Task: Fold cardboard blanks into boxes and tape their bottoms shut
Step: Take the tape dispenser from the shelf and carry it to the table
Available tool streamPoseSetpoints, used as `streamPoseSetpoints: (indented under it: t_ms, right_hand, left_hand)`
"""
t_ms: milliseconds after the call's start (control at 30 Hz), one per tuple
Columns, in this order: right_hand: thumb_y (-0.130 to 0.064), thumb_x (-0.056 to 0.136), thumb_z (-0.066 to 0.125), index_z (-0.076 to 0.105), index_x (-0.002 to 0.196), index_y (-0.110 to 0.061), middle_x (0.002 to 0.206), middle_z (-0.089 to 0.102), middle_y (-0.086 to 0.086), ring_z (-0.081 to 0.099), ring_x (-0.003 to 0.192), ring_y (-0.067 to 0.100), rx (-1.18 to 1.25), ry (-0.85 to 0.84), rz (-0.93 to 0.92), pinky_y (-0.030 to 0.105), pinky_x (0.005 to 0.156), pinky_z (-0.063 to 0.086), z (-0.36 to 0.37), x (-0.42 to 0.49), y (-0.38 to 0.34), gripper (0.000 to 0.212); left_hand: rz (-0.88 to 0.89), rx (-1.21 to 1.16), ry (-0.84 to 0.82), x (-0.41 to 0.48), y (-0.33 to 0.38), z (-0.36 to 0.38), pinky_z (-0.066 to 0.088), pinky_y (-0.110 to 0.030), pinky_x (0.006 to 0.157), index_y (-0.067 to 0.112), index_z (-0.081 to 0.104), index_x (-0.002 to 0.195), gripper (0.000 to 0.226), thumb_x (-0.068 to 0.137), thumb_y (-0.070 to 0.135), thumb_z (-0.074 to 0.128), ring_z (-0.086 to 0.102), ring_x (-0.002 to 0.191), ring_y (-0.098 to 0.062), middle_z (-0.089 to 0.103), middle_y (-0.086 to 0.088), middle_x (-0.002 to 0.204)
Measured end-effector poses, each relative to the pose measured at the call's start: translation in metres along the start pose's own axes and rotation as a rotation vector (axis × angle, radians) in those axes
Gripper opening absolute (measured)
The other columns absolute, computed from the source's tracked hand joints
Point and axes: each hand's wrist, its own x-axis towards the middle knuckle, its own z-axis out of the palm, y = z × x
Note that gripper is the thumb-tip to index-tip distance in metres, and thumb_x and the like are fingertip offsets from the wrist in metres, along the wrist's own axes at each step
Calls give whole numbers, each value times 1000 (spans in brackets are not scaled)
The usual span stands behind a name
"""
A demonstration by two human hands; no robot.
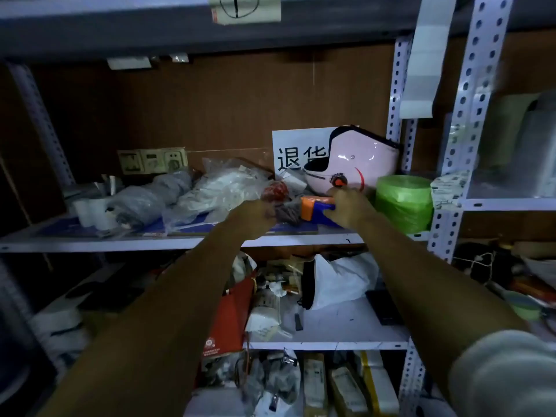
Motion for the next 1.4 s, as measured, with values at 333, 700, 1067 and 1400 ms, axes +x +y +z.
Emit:
streamPoseSetpoints:
  t_ms: [333, 700, 1067, 1400]
  right_hand:
    - [-14, 91, 63, 48, 133, -14, 124, 61, 16, 60, 112, 34, -15, -61, -7, 47, 96, 50, 14, -3, -4, 45]
    - [-6, 91, 64, 34, 152, -6, 145, 44, 24, 43, 131, 43, 169, 101, -110, 46, 104, 40, 8, -89, -32, 68]
    - [-20, 102, 54, 10, 159, -11, 159, 23, 23, 37, 136, 46, 313, -177, -108, 54, 102, 44, 119, -236, -120, 73]
    - [-24, 105, 46, 4, 159, -17, 160, 23, 15, 37, 139, 33, 274, -555, -169, 35, 107, 32, 181, -318, -176, 68]
  left_hand:
    - [-20, -80, -16, -17, -8, 1, 47, -37, 94, 9, 71, 114, 26, 100, 23, 54, 59, 110, -32, 66, -13, 123]
    - [-78, -265, 111, -92, -41, 12, 51, -35, 91, 14, 70, 120, 25, 99, 23, 59, 65, 106, -27, 70, -7, 119]
    - [-248, -396, -31, -275, -109, 106, 53, -36, 83, 13, 73, 112, 45, 97, 46, 45, 69, 94, -28, 74, -10, 103]
    - [-487, -482, -246, -396, -128, 174, 47, -28, 86, 5, 70, 118, 41, 96, 35, 54, 66, 97, -28, 70, -18, 115]
